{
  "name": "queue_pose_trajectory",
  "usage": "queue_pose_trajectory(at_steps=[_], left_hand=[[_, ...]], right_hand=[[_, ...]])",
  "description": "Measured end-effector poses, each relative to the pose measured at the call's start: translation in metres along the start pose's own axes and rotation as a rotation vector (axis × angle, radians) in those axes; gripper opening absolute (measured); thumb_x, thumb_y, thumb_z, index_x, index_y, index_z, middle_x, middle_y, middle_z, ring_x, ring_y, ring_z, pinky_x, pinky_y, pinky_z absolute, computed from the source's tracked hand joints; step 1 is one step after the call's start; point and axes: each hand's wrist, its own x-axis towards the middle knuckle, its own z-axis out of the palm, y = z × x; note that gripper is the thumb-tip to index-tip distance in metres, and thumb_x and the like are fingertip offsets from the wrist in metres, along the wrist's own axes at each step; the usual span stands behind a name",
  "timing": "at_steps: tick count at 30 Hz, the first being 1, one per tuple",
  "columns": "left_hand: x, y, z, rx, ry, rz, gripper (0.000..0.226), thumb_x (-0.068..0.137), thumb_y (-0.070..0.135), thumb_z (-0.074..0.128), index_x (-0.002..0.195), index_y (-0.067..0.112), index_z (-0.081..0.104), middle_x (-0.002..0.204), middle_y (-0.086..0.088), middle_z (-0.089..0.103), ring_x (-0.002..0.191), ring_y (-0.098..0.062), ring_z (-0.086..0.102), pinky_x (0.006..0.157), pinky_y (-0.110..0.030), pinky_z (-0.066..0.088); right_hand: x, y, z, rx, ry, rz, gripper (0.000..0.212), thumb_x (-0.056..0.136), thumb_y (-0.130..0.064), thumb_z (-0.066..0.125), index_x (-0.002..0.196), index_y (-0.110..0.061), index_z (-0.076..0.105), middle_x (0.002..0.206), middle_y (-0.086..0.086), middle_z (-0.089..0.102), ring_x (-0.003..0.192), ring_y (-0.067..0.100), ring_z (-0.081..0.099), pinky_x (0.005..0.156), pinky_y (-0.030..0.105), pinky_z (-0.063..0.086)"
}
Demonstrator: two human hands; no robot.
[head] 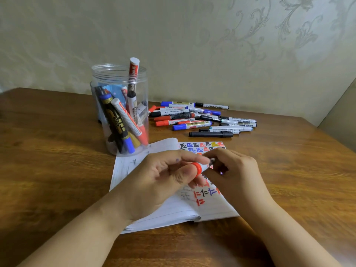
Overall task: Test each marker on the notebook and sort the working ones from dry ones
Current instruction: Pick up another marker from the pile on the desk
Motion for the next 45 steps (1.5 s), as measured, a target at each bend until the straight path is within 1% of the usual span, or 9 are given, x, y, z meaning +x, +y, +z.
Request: queue_pose_trajectory(at_steps=[5, 10, 13, 17, 21, 27, 35, 39, 45], left_hand=[[0.002, -0.001, -0.006, -0.06, 0.036, 0.008, 0.06, 0.072, 0.068, 0.056, 0.11, 0.022, 0.066, 0.092, -0.014, 0.068, 0.092, -0.025, 0.063, 0.079, -0.026, 0.048], [0.003, 0.004, -0.01, -0.061, 0.079, 0.048, 0.059, 0.07, 0.074, 0.053, 0.111, 0.033, 0.064, 0.091, -0.007, 0.07, 0.085, -0.021, 0.064, 0.076, -0.033, 0.049], [0.004, 0.007, -0.017, 0.05, 0.303, 0.049, 0.048, 0.07, 0.073, 0.052, 0.102, 0.039, 0.065, 0.09, 0.0, 0.069, 0.077, -0.017, 0.063, 0.073, -0.033, 0.046], [0.003, 0.011, -0.033, 0.451, 0.694, 0.041, 0.01, 0.085, 0.039, 0.059, 0.089, 0.03, 0.061, 0.082, 0.012, 0.066, 0.08, -0.001, 0.06, 0.066, -0.011, 0.046], [0.003, 0.01, -0.044, 0.676, 0.83, 0.006, 0.01, 0.086, 0.024, 0.059, 0.095, 0.029, 0.056, 0.088, 0.012, 0.061, 0.079, -0.002, 0.057, 0.06, -0.005, 0.041], [0.005, 0.004, -0.048, 0.624, 0.876, -0.063, 0.012, 0.087, 0.024, 0.056, 0.099, 0.028, 0.055, 0.094, 0.004, 0.063, 0.076, -0.005, 0.055, 0.061, -0.015, 0.043], [0.008, 0.004, -0.045, 0.701, 0.878, -0.083, 0.019, 0.088, 0.027, 0.053, 0.106, 0.026, 0.057, 0.102, 0.007, 0.063, 0.082, -0.003, 0.056, 0.061, -0.006, 0.039], [0.008, 0.003, -0.045, 0.737, 0.875, -0.098, 0.02, 0.089, 0.03, 0.052, 0.109, 0.028, 0.056, 0.104, 0.009, 0.062, 0.081, -0.001, 0.055, 0.054, -0.003, 0.037], [0.008, 0.001, -0.045, 0.763, 0.838, -0.108, 0.019, 0.088, 0.027, 0.054, 0.107, 0.027, 0.057, 0.098, 0.01, 0.062, 0.075, 0.001, 0.052, 0.052, -0.004, 0.035]], right_hand=[[0.0, -0.01, 0.002, 0.07, 0.052, -0.083, 0.019, 0.078, -0.029, 0.058, 0.09, -0.017, 0.067, 0.063, -0.03, 0.035, 0.058, -0.012, 0.041, 0.054, 0.004, 0.032], [0.002, -0.016, 0.0, 0.048, 0.097, -0.104, 0.021, 0.084, -0.027, 0.06, 0.099, -0.017, 0.07, 0.076, -0.022, 0.054, 0.064, 0.004, 0.049, 0.056, 0.009, 0.04], [0.014, -0.022, -0.006, 0.087, 0.06, -0.061, 0.007, 0.086, -0.025, 0.065, 0.093, -0.023, 0.067, 0.074, -0.022, 0.059, 0.072, 0.007, 0.055, 0.062, 0.015, 0.048], [0.05, -0.04, -0.019, 0.341, 0.013, 0.135, 0.006, 0.088, -0.024, 0.058, 0.083, -0.024, 0.061, 0.067, 0.004, 0.063, 0.058, 0.018, 0.055, 0.052, 0.029, 0.044], [0.106, -0.064, -0.027, 0.432, 0.085, 0.092, 0.003, 0.089, -0.024, 0.055, 0.091, -0.022, 0.053, 0.07, 0.004, 0.063, 0.062, 0.023, 0.057, 0.059, 0.04, 0.048], [0.177, -0.079, -0.015, 0.477, 0.087, 0.097, 0.014, 0.097, -0.019, 0.044, 0.086, -0.018, 0.052, 0.069, -0.002, 0.062, 0.054, 0.007, 0.052, 0.06, 0.032, 0.047], [0.199, -0.085, 0.021, 0.191, -0.332, 0.202, 0.021, 0.09, -0.033, 0.057, 0.084, -0.014, 0.062, 0.067, -0.002, 0.054, 0.055, 0.008, 0.043, 0.053, 0.026, 0.034], [0.206, -0.085, 0.025, 0.227, -0.31, 0.248, 0.028, 0.089, -0.033, 0.06, 0.104, -0.011, 0.067, 0.089, 0.008, 0.066, 0.062, 0.007, 0.048, 0.057, 0.021, 0.038], [0.197, -0.078, 0.019, 0.35, -0.357, 0.245, 0.031, 0.087, -0.047, 0.059, 0.102, -0.02, 0.065, 0.074, 0.002, 0.056, 0.056, 0.01, 0.042, 0.055, 0.022, 0.036]])
